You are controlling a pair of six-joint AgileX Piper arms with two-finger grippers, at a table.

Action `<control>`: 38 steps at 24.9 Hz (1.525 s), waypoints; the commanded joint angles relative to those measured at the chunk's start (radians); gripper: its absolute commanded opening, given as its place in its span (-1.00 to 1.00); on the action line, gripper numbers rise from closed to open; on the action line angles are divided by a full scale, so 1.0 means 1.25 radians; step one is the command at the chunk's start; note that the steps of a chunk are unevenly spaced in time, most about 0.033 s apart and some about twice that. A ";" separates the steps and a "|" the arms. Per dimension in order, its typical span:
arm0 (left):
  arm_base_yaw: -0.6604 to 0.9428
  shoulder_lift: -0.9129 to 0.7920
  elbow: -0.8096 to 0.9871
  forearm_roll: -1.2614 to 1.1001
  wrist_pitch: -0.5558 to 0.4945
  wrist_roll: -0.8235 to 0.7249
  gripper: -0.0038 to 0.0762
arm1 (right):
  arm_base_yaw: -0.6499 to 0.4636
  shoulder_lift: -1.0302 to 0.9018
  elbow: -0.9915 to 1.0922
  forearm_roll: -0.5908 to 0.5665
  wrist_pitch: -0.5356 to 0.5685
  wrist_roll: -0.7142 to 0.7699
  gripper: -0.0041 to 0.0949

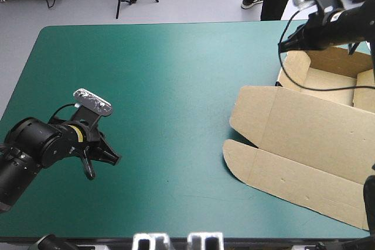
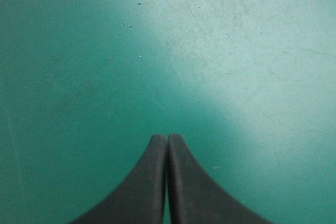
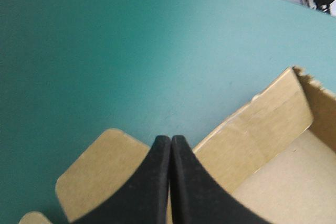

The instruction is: Fold the box

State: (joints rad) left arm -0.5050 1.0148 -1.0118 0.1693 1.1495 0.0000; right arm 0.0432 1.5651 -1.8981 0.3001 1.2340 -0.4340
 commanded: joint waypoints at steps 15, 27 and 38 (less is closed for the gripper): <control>-0.005 -0.013 -0.020 -0.020 -0.049 -0.010 -0.92 | 0.084 -0.385 0.609 -0.033 -0.018 -0.015 -0.95; -0.005 -0.013 0.019 -0.125 0.038 -0.036 -0.92 | 0.084 -0.556 0.768 -0.094 -0.028 0.007 -0.95; -0.005 -0.013 0.065 -0.170 0.026 -0.079 -0.92 | 0.084 -0.556 0.768 -0.092 -0.024 0.007 -0.95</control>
State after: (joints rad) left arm -0.5050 1.0138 -0.9088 -0.0223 1.2078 -0.0869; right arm 0.1487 0.8769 -0.9184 0.1779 1.2273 -0.4220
